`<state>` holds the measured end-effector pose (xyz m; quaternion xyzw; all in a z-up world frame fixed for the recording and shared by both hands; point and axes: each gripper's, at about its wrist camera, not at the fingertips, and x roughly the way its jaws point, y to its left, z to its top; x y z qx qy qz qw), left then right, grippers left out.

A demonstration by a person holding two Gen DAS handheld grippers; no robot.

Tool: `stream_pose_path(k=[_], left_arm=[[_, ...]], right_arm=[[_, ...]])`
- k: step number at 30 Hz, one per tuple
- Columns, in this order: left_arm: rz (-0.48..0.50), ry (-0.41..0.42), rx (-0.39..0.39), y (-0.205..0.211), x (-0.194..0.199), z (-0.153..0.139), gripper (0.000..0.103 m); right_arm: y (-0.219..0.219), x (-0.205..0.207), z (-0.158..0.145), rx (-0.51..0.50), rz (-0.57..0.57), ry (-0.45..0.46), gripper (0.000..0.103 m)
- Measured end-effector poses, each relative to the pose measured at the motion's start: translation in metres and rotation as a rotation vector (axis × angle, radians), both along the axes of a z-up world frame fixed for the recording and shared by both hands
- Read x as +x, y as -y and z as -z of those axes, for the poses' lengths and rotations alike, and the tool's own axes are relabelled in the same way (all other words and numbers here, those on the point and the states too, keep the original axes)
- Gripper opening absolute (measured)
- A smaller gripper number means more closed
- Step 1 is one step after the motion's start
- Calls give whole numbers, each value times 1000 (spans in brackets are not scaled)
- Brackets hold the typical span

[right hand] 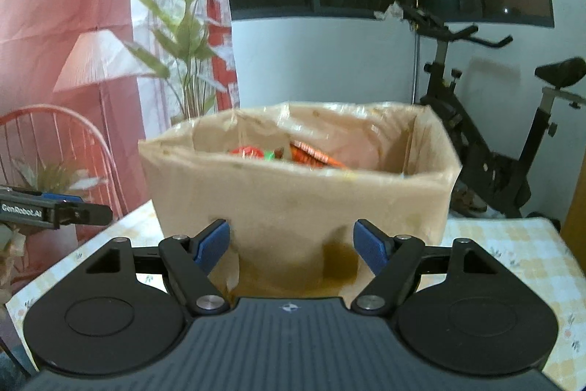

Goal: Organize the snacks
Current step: 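Move both tools back from the box to the table, then grasp the small clear packet with the left tool while the right tool grasps the yellow packet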

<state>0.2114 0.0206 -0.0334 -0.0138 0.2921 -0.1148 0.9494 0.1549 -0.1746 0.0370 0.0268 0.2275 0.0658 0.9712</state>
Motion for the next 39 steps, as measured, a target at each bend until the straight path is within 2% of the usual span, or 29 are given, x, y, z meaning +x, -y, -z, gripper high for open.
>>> stream_pose_path(k=[2, 7, 14, 18, 22, 24, 25, 31, 39], left_arm=[[21, -13, -17, -3, -1, 8, 87], [72, -36, 12, 3, -9, 29, 83], [197, -120, 66, 28, -9, 72, 60], [242, -175, 113, 40, -6, 96, 55], [239, -224, 128, 45, -2, 114, 50], [229, -211, 135, 44, -3, 118, 35], [229, -209, 134, 42, -2, 118, 20], [180, -193, 87, 26, -2, 116, 19], [63, -150, 15, -1, 2, 101, 19]], right_arm=[[-2, -1, 6, 0, -6, -19, 77], [-10, -6, 24, 5, -40, -69, 77], [-18, -4, 58, 25, -43, -169, 76], [-16, -4, 73, 35, -40, -218, 74], [-12, -1, 82, 51, -26, -251, 71], [-8, 0, 87, 62, -19, -267, 71], [-7, 1, 89, 66, -18, -273, 71], [-14, 11, 101, 79, -38, -321, 71], [-45, 34, 112, 66, -129, -350, 71]])
